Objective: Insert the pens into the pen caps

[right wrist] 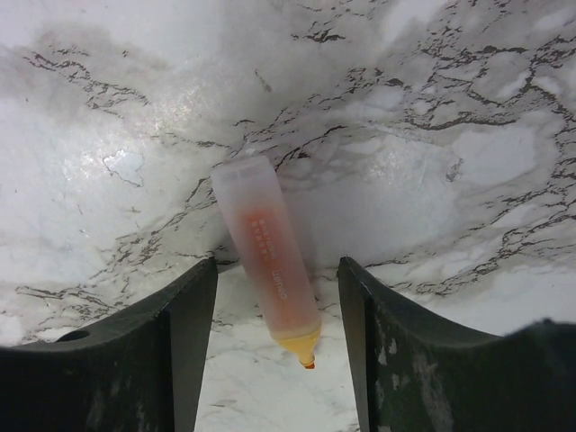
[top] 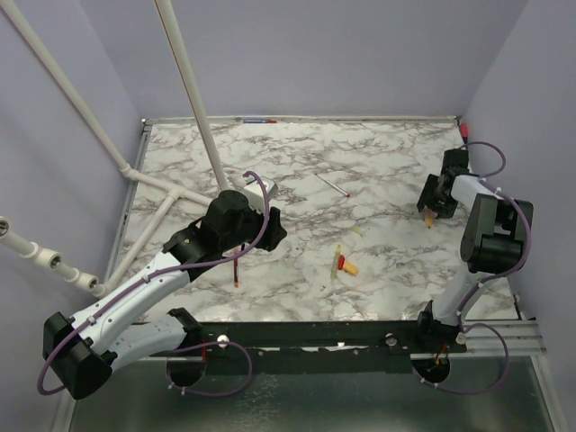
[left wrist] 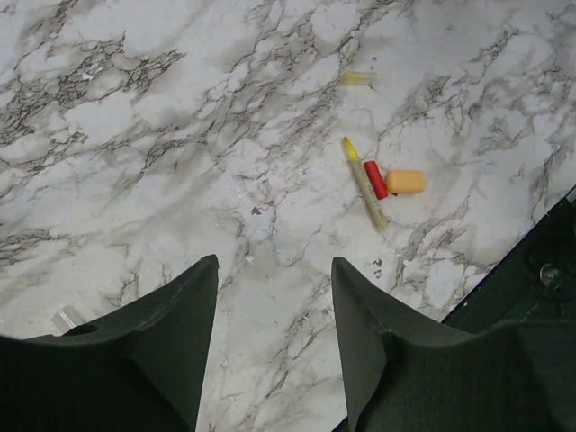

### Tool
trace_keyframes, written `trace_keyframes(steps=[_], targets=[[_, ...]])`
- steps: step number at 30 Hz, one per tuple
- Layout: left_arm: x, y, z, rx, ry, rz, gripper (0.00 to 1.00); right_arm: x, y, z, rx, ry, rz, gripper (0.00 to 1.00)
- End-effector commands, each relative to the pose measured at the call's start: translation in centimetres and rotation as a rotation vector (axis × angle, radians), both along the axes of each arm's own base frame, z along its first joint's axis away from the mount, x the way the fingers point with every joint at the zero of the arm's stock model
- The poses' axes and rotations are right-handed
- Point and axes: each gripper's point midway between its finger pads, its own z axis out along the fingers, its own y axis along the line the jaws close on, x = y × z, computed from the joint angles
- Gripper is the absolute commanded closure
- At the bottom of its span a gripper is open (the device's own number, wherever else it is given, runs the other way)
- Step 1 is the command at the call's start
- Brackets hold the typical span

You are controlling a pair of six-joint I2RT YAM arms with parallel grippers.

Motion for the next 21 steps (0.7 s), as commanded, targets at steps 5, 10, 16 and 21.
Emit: trace_keyframes(steps=[5,10,16,21], targets=[[0.1,0.5,0.3,0.011,-0.026,0.014,0.45,-0.5,0.6,-0.6,0.031,-0.002,0.03,0.48],[0.0,0.5,0.3,0.01,-0.027,0.014,0.45,-1.2,1.9,-1.0,0.055,0.011,0.044,0.55],[0.0,0.5,0.2,0.013,-0.025,0.015,0.45,-2.1,3.1,-0.7,-0.029,0.043,0.07,0.57],[0.1,0.5,0.2,0.015,-0.025,0.018,0.45,-2.9,3.8,-0.4,-0.043,0.047,0.076,0.6]])
